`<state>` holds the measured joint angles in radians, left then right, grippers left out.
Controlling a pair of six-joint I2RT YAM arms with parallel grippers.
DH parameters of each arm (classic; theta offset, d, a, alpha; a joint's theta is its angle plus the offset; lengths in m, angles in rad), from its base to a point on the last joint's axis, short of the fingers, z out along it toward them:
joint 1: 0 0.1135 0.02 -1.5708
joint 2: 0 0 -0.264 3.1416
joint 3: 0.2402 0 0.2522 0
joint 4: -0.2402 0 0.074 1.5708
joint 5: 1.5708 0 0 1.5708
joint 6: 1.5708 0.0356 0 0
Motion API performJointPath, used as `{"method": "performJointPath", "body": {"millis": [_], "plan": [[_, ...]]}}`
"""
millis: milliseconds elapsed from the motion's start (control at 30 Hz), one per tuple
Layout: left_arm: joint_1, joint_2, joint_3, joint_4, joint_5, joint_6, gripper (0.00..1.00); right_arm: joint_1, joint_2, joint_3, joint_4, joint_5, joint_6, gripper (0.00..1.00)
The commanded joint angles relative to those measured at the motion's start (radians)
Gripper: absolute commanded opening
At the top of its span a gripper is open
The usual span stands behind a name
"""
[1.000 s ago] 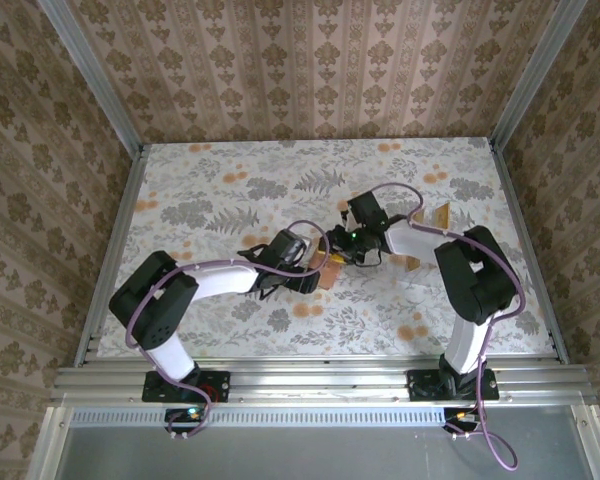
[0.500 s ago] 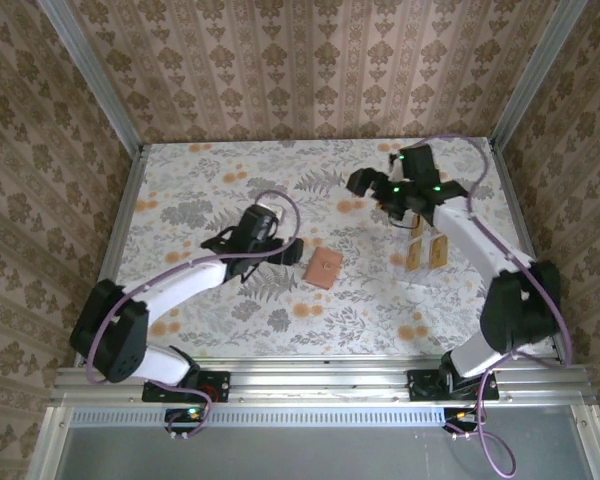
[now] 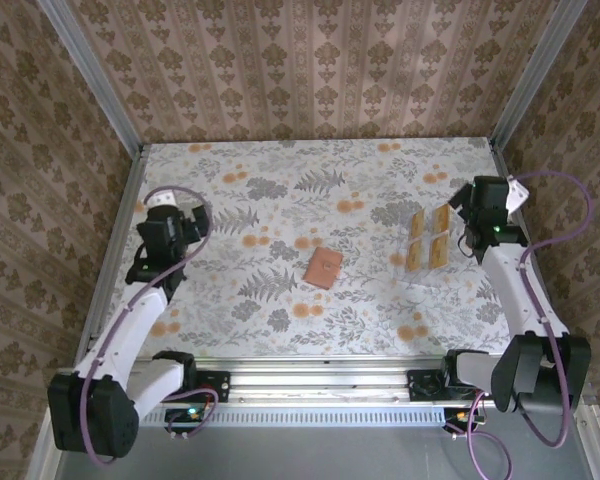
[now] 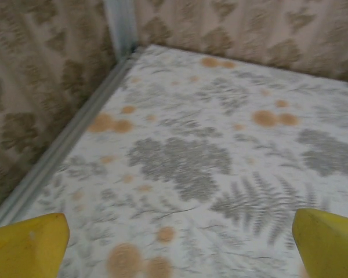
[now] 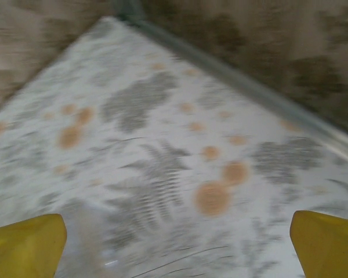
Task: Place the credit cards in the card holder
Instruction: Reset both arms
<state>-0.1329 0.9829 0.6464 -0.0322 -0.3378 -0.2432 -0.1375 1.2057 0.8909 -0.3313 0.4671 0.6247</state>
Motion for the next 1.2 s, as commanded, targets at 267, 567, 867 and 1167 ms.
{"method": "performJointPath", "body": {"millis": [267,567,867,1167], "plan": [[0.086,0.065,-0.121,0.190,-0.085,0.218,1.00,-0.022,0.083,-0.259,0.331,0.275,-0.100,1.00],[0.011,0.301,-0.239,0.557,-0.093,0.292,1.00,0.039,0.119,-0.387,0.661,0.078,-0.232,1.00],[0.006,0.413,-0.241,0.773,-0.004,0.350,1.00,0.110,0.172,-0.491,1.035,-0.076,-0.391,1.00],[0.032,0.531,-0.273,0.971,0.090,0.342,1.00,0.174,0.256,-0.480,1.119,-0.196,-0.533,1.00]]}}
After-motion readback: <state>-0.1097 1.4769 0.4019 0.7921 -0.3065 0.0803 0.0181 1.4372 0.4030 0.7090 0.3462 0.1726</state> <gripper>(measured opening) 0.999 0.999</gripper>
